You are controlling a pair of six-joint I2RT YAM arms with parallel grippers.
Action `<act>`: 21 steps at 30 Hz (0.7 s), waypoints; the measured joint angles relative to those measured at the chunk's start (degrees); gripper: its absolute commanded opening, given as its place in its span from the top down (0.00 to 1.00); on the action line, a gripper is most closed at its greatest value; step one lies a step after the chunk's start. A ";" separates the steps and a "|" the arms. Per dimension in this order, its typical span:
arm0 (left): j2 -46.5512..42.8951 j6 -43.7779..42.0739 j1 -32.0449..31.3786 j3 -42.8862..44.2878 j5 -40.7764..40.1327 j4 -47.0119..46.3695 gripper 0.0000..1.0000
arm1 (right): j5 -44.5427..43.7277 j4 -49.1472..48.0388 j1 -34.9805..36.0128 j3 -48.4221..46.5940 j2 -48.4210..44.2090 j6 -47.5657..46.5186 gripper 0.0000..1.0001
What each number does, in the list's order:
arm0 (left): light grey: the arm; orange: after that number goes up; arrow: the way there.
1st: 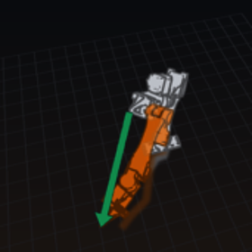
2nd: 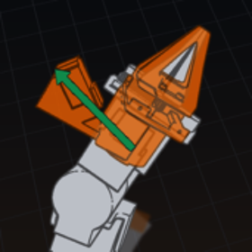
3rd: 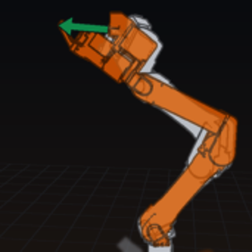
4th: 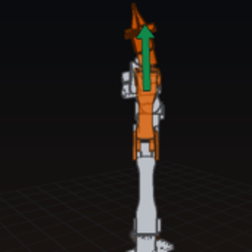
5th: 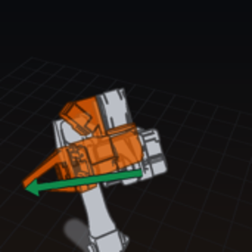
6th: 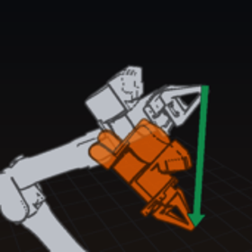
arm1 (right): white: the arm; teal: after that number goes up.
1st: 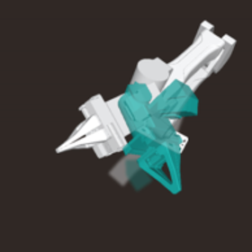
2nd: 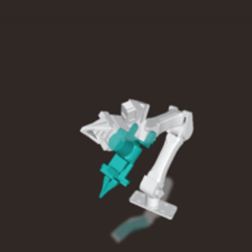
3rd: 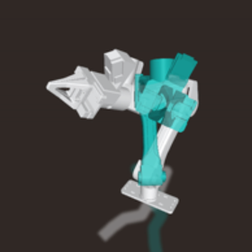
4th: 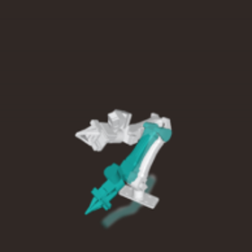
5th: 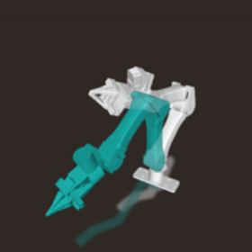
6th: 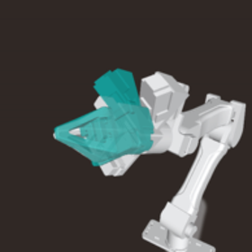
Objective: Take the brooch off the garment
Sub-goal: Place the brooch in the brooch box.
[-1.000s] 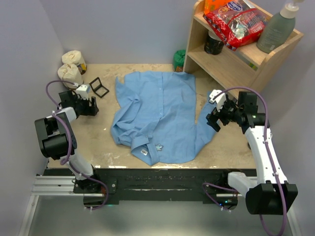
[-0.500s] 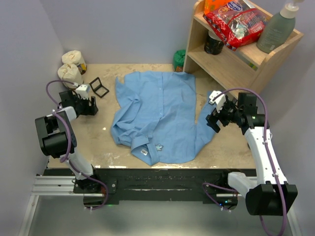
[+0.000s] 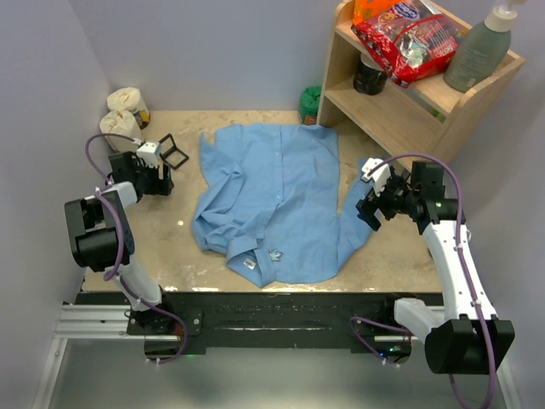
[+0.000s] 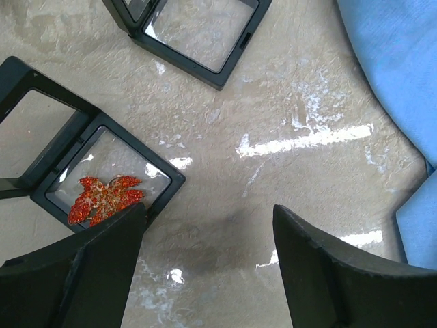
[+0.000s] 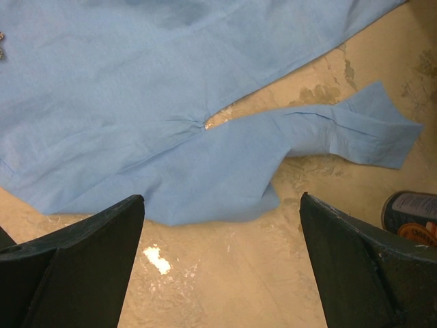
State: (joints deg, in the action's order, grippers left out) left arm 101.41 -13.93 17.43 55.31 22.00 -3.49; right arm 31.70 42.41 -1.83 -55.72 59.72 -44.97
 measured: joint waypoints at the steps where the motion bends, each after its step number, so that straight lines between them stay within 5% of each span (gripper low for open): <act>1: 0.00 0.00 -0.07 0.00 0.04 -0.11 0.19 | 0.00 0.00 0.00 0.00 -0.13 0.00 0.01; 6: -2.54 0.09 -0.07 -1.57 1.95 -0.31 0.10 | 0.39 0.02 0.00 0.00 -1.05 -0.02 0.01; 7: -4.04 0.26 -0.07 -2.32 2.60 -0.26 0.01 | 0.61 0.04 0.00 -0.02 -1.25 -0.02 0.01; 21: -26.29 2.47 -0.11 -4.20 14.97 2.05 0.01 | 1.90 0.76 6.73 -5.35 1.44 1.64 0.01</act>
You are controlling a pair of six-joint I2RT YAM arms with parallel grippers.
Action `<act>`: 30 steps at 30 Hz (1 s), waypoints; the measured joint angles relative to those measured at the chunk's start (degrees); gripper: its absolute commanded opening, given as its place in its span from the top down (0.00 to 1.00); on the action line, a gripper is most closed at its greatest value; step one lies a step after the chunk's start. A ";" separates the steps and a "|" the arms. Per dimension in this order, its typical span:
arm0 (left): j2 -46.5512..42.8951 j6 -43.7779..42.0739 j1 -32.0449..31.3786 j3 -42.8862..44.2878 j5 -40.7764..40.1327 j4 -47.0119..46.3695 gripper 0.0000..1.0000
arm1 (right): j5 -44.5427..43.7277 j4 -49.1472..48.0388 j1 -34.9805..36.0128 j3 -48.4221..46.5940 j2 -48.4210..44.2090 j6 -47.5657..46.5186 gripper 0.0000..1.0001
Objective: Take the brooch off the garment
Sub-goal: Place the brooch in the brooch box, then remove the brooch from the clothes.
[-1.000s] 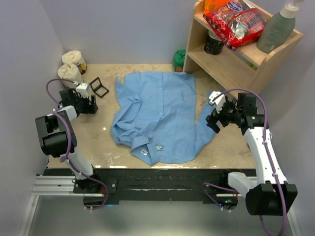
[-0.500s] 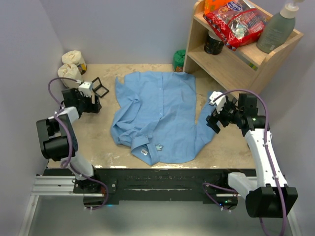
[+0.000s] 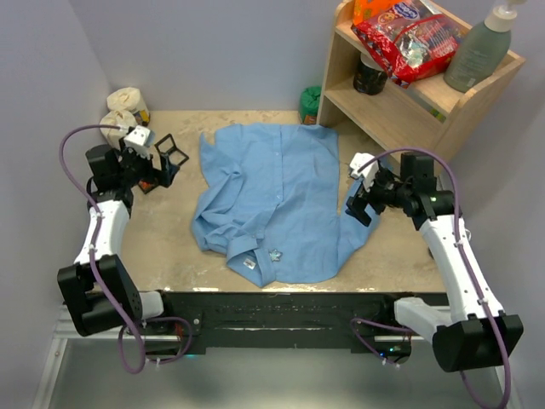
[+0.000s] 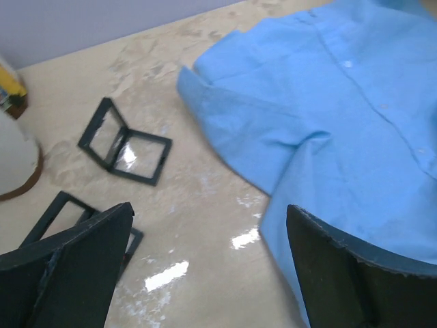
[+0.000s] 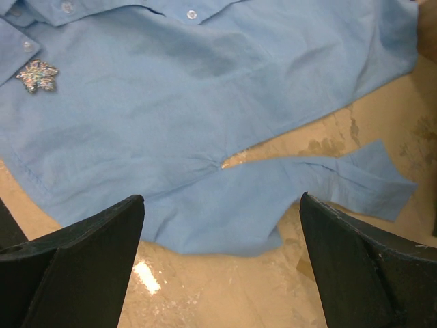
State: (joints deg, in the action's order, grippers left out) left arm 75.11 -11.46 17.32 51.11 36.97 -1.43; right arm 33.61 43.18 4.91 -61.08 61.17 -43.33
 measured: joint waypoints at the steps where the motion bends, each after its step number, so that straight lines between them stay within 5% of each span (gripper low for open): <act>1: -0.74 -0.31 -0.11 0.11 2.19 0.94 0.00 | -0.61 0.00 1.40 0.02 0.26 0.22 0.01; 11: -0.17 -6.58 -13.31 6.99 12.59 11.63 0.00 | -2.40 -1.64 17.70 2.10 4.07 -0.20 0.04; 19: 4.63 -9.77 -13.60 10.10 14.97 19.02 0.00 | -7.67 -3.15 33.51 5.01 8.13 -3.96 0.09; 30: 4.79 -13.75 -13.60 15.58 16.70 25.38 0.00 | -17.53 -10.27 43.56 9.53 10.34 -6.97 0.11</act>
State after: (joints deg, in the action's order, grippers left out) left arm 79.90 -25.21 3.73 66.70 53.67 23.94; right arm 16.08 32.91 48.47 -51.55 71.50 -50.30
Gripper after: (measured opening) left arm 0.994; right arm 0.906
